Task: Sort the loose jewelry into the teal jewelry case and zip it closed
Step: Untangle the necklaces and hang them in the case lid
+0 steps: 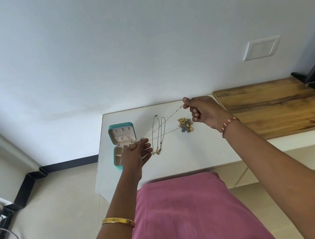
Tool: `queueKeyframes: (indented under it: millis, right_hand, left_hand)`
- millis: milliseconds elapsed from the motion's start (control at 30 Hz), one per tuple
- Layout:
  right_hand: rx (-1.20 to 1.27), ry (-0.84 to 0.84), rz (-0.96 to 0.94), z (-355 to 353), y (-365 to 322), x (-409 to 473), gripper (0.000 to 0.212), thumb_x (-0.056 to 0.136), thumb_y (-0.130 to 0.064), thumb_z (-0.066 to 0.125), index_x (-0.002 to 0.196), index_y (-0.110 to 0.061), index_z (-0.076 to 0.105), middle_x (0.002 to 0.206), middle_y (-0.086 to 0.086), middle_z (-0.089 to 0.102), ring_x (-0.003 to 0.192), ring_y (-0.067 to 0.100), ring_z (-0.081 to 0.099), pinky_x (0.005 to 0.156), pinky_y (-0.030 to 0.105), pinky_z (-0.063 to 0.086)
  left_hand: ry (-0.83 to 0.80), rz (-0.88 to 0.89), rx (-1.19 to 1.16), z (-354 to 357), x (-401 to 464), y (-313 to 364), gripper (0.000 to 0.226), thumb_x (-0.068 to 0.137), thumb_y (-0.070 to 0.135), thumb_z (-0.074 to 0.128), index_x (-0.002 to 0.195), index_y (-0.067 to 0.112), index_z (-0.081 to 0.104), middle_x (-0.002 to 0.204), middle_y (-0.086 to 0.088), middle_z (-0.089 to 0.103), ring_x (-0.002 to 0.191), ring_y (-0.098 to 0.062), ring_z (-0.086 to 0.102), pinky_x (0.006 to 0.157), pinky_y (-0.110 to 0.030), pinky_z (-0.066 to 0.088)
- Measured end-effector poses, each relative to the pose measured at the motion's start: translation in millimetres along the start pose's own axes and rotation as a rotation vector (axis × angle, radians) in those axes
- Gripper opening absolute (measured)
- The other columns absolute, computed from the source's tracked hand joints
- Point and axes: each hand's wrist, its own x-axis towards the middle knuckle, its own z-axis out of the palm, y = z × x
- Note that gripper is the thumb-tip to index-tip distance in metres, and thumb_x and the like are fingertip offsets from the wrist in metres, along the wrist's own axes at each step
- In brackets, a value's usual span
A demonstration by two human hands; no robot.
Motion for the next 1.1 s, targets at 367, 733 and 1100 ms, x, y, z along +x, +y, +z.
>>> queueKeyframes:
  millis: [367,733,1100]
  right_hand:
    - [-0.238,-0.007,-0.065,9,22,42,0.018,0.087,-0.011,0.062,0.069,-0.009,0.063,0.057,0.005,0.042,0.048,0.015,0.035,0.043,0.021,0.034]
    - [-0.436,0.14,-0.058,6,73,125,0.021,0.085,-0.006,0.06,0.064,-0.008,0.058,0.054,0.002,0.051,0.03,-0.002,0.042,0.038,0.01,0.033]
    - [-0.56,-0.038,0.093,18,117,207,0.007,0.085,-0.007,0.061,0.079,-0.005,0.062,0.059,0.003,0.054,0.048,0.012,0.044,0.038,0.013,0.036]
  left_hand:
    - [0.032,-0.112,0.117,2,31,-47,0.016,0.096,0.011,0.047,0.091,0.008,0.062,0.072,-0.002,0.065,0.05,-0.003,0.063,0.06,-0.019,0.051]
    - [0.174,-0.163,0.361,22,79,-94,0.012,0.093,0.011,0.051,0.098,0.005,0.059,0.072,0.0,0.066,0.051,-0.005,0.062,0.069,-0.028,0.053]
    - [0.263,-0.169,0.55,34,98,-123,0.01,0.086,0.013,0.061,0.077,0.018,0.063,0.062,0.001,0.062,0.058,-0.018,0.059,0.074,-0.034,0.054]
